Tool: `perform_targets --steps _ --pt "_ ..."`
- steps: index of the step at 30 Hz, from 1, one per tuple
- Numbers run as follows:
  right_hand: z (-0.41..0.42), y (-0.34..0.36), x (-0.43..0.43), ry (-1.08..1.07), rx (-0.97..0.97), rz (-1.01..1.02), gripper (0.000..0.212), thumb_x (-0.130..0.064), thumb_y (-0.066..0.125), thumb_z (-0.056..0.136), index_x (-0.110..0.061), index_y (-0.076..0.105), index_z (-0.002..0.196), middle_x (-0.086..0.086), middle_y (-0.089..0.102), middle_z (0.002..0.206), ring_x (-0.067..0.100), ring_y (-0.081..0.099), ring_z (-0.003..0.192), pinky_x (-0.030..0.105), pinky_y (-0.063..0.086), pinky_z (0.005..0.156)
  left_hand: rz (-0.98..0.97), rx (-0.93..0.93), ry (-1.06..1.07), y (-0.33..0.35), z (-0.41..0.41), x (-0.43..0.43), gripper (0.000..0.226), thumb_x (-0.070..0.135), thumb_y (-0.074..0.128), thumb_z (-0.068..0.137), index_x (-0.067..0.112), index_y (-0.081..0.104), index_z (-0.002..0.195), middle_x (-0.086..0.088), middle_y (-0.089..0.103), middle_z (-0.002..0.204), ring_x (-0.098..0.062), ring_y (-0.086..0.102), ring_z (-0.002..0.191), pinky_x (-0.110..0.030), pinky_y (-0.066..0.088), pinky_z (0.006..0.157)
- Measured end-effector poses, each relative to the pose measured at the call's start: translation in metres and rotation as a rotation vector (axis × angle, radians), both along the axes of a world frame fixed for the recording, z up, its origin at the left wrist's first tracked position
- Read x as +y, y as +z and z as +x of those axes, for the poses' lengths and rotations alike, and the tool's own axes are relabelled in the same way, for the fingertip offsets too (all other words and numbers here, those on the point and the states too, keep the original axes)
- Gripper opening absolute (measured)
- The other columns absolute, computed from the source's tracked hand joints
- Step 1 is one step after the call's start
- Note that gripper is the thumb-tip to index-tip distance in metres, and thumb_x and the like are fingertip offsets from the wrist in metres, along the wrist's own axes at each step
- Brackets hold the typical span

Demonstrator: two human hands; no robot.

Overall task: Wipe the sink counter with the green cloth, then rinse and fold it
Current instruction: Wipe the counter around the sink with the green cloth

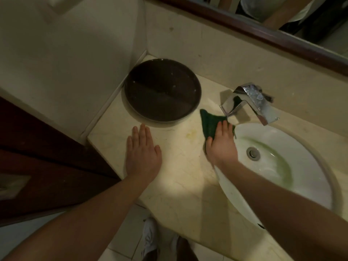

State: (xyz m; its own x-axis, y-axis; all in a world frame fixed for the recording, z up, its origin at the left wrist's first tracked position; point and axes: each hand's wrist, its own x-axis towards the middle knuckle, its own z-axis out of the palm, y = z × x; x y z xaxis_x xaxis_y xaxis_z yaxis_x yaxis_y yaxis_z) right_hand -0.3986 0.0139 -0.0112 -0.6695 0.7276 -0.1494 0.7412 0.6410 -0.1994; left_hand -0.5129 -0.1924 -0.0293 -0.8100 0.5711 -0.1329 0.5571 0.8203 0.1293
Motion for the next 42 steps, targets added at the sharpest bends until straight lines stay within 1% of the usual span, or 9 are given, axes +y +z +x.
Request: perform_targets --steps 8,13,16,18,22,28,32,36,42 --pt "0.06 0.008 -0.142 0.394 0.001 0.013 0.069 -0.036 0.045 0.087 -0.007 0.033 0.148 0.011 0.029 0.156 0.028 0.018 0.146 0.046 0.019 0.117 0.031 -0.014 0.004 -0.002 -0.001 -0.001 0.069 0.039 0.015 0.095 0.003 0.006 0.153 -0.014 0.005 0.162 -0.03 0.002 0.15 -0.045 0.011 0.121" --pt "0.034 0.004 -0.081 0.123 0.038 0.026 0.071 -0.029 0.043 0.088 -0.001 0.025 0.15 0.018 0.022 0.158 0.035 0.015 0.147 0.042 0.008 0.122 0.092 -0.152 -0.154 0.001 0.017 -0.009 0.068 0.039 0.005 0.093 0.009 -0.001 0.153 -0.008 -0.003 0.163 -0.022 -0.006 0.15 -0.038 0.0 0.122" --pt "0.001 0.003 -0.057 0.021 0.025 0.016 0.07 -0.03 0.036 0.09 0.002 0.019 0.151 0.02 0.017 0.159 0.037 0.01 0.147 0.044 0.006 0.122 0.373 -0.504 -0.286 0.016 0.046 -0.008 0.066 0.037 0.017 0.092 0.013 0.015 0.153 0.0 0.011 0.162 -0.014 0.006 0.15 -0.027 0.002 0.121" --pt "-0.012 0.0 -0.065 0.078 0.055 0.008 0.069 -0.031 0.034 0.091 0.0 0.018 0.151 0.018 0.015 0.16 0.035 0.007 0.148 0.043 0.006 0.122 0.722 -0.784 -0.076 0.024 0.059 -0.017 0.059 0.033 0.029 0.091 0.015 0.038 0.147 0.004 0.035 0.154 -0.008 0.027 0.143 -0.023 0.018 0.118" --pt "-0.024 -0.001 -0.102 0.343 0.057 -0.004 0.067 -0.033 0.036 0.094 -0.009 0.018 0.153 0.01 0.01 0.162 0.029 0.001 0.15 0.037 -0.004 0.119 1.005 -0.572 0.356 0.03 0.038 -0.05 0.047 0.028 0.038 0.089 0.02 0.056 0.131 0.004 0.056 0.134 -0.011 0.049 0.125 -0.03 0.037 0.108" --pt "-0.017 -0.011 -0.147 0.825 0.106 -0.154 0.063 -0.034 0.04 0.093 -0.011 0.031 0.15 0.011 0.024 0.159 0.027 0.009 0.15 0.046 0.012 0.121 0.565 -0.425 0.045 0.033 0.024 -0.05 0.054 0.032 0.026 0.101 0.012 0.026 0.151 -0.005 0.023 0.16 -0.017 0.012 0.149 -0.029 0.01 0.116" --pt "0.059 -0.002 -0.135 0.38 0.263 -0.256 0.056 -0.016 0.041 0.09 -0.009 0.04 0.146 0.009 0.032 0.156 0.019 0.019 0.148 0.041 0.022 0.12 0.138 -0.199 -0.094 0.019 0.059 -0.034 0.075 0.051 0.01 0.095 0.003 0.012 0.153 -0.013 0.01 0.162 -0.026 0.002 0.15 -0.038 0.003 0.122" --pt "0.135 -0.007 -0.124 0.18 0.097 -0.063 0.058 -0.023 0.034 0.094 -0.002 0.032 0.148 0.014 0.027 0.157 0.026 0.019 0.147 0.04 0.018 0.12 0.119 -0.107 -0.121 0.006 0.066 -0.025 0.076 0.049 0.028 0.096 0.001 0.012 0.152 -0.017 0.011 0.161 -0.031 0.005 0.149 -0.043 0.005 0.122" --pt "0.208 -0.01 -0.11 0.008 -0.04 -0.016 0.061 -0.034 0.021 0.098 -0.002 0.023 0.15 0.013 0.022 0.159 0.018 0.005 0.146 0.033 0.008 0.118 0.075 -0.187 -0.541 0.013 0.163 0.007 0.076 0.051 0.022 0.096 0.002 0.01 0.152 -0.019 0.006 0.161 -0.033 0.001 0.149 -0.047 0.007 0.121"
